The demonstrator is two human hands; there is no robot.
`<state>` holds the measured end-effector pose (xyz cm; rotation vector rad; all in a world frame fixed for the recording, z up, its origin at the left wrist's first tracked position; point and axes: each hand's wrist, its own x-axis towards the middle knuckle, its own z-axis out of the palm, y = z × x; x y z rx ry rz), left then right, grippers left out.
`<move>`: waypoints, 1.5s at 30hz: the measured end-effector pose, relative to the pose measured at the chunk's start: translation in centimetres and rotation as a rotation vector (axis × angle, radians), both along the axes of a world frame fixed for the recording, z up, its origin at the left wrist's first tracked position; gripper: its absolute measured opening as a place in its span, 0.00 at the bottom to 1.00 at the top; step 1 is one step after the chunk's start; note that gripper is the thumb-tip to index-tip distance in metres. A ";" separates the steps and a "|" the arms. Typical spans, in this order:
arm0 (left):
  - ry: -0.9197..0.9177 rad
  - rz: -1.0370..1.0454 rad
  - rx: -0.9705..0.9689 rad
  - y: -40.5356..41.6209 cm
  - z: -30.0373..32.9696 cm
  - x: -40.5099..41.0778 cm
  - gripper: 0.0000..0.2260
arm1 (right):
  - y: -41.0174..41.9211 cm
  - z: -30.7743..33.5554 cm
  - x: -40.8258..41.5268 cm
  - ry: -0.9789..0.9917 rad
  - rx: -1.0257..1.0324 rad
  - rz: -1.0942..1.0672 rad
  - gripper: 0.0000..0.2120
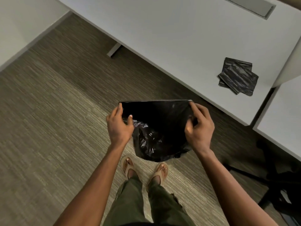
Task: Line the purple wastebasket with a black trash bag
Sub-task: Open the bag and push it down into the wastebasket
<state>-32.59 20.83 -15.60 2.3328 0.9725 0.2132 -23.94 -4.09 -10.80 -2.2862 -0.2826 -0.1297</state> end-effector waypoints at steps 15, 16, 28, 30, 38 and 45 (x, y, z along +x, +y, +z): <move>-0.174 -0.211 -0.070 -1.6 -2.3 3.9 0.33 | 3.1 -2.5 0.0 0.141 0.147 -0.156 0.24; -0.153 -0.286 -0.047 -1.6 -2.6 4.1 0.26 | 3.2 -2.9 0.3 0.154 0.155 -0.170 0.25; 0.220 -0.441 -0.056 1.0 -9.3 6.0 0.25 | 1.3 -11.1 2.1 0.257 0.127 -0.189 0.33; 0.267 -0.492 -0.005 1.9 -10.7 6.2 0.27 | 0.8 -12.7 2.5 0.265 0.097 -0.185 0.34; 0.425 -0.699 0.094 2.9 -15.6 6.2 0.35 | -0.4 -19.2 2.3 0.380 -0.063 -0.028 0.41; 0.529 -0.755 0.054 2.6 -20.3 5.9 0.35 | -0.4 -25.0 2.3 0.495 -0.147 0.030 0.44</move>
